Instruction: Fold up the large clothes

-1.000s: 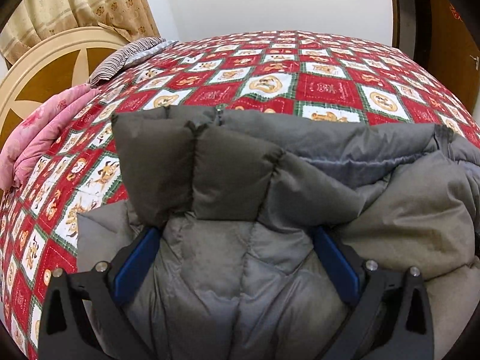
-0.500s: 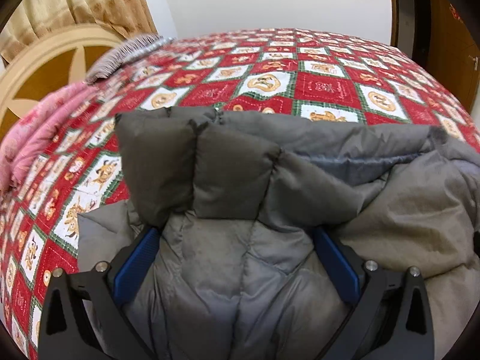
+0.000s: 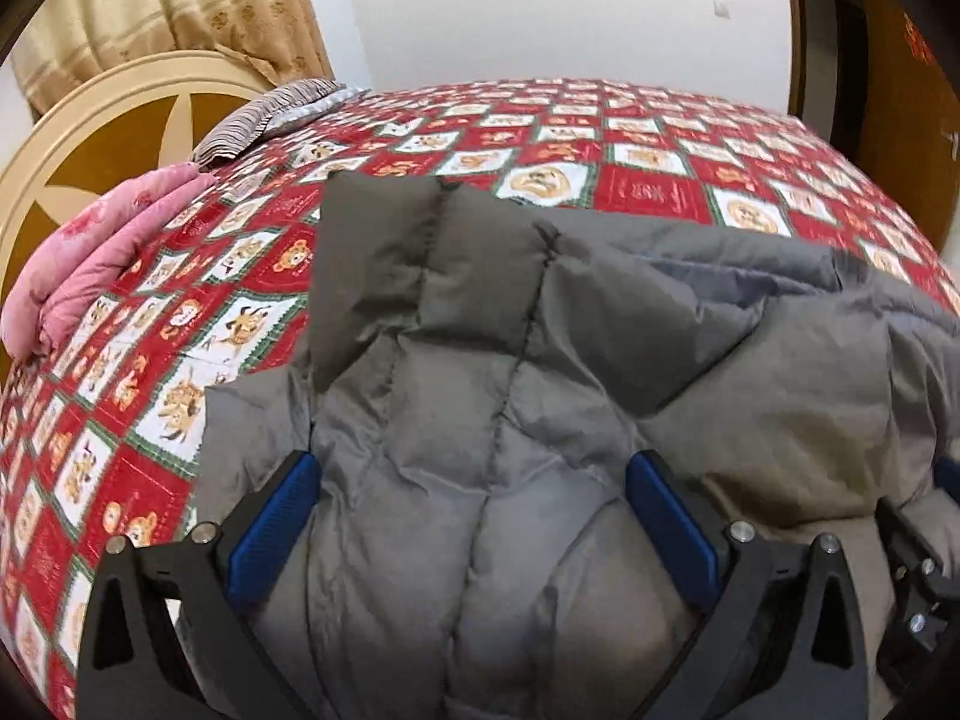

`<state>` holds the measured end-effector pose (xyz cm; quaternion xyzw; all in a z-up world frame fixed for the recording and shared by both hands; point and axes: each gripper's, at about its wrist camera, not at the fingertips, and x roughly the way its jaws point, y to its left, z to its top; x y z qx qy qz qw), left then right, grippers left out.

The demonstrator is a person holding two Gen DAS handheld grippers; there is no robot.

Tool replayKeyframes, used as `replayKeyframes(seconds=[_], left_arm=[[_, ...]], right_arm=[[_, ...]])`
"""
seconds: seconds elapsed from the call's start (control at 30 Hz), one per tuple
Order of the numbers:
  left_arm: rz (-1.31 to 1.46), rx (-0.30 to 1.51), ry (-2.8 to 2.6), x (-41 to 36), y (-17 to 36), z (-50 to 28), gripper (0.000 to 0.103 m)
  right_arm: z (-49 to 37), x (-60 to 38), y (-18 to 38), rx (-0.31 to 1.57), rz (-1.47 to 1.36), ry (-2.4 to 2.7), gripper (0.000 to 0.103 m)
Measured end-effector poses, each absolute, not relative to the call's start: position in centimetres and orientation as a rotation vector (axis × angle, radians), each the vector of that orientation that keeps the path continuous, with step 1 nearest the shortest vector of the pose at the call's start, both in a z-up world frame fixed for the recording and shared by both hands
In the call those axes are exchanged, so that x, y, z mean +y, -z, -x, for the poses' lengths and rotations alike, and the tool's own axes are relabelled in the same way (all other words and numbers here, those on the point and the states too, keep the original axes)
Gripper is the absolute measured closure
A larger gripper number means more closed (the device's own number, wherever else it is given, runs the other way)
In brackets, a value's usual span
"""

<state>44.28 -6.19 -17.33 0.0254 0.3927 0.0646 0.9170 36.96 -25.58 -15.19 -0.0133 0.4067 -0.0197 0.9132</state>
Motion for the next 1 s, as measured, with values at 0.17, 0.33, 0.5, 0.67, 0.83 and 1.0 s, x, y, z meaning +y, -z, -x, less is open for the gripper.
replayKeyframes(seconds=[0.17, 0.33, 0.5, 0.67, 0.83, 1.0], left_arm=[[-0.068, 0.810, -0.148, -6.5, 17.8, -44.5, 0.000], [-0.093, 0.811, -0.161, -7.1, 18.1, -44.3, 0.000], [-0.097, 0.810, -0.164, -7.1, 18.1, -44.3, 0.000], [-0.098, 0.810, -0.165, -7.1, 18.2, -44.3, 0.000], [-0.099, 0.810, -0.165, -7.1, 18.2, -44.3, 0.000], [-0.101, 0.811, -0.166, -7.2, 18.3, -44.3, 0.000]], right_arm=[[-37.4, -25.4, 16.4, 0.847, 0.050, 0.046, 0.021], [-37.7, -24.9, 17.1, 0.851, 0.085, 0.065, 0.021], [-38.1, -24.7, 17.5, 0.866, 0.112, 0.078, 0.020], [-38.2, -24.5, 17.7, 0.870, 0.130, 0.089, 0.019], [-38.4, -24.4, 17.7, 0.870, 0.131, 0.091, 0.019], [-38.4, -24.4, 17.8, 0.869, 0.132, 0.093, 0.018]])
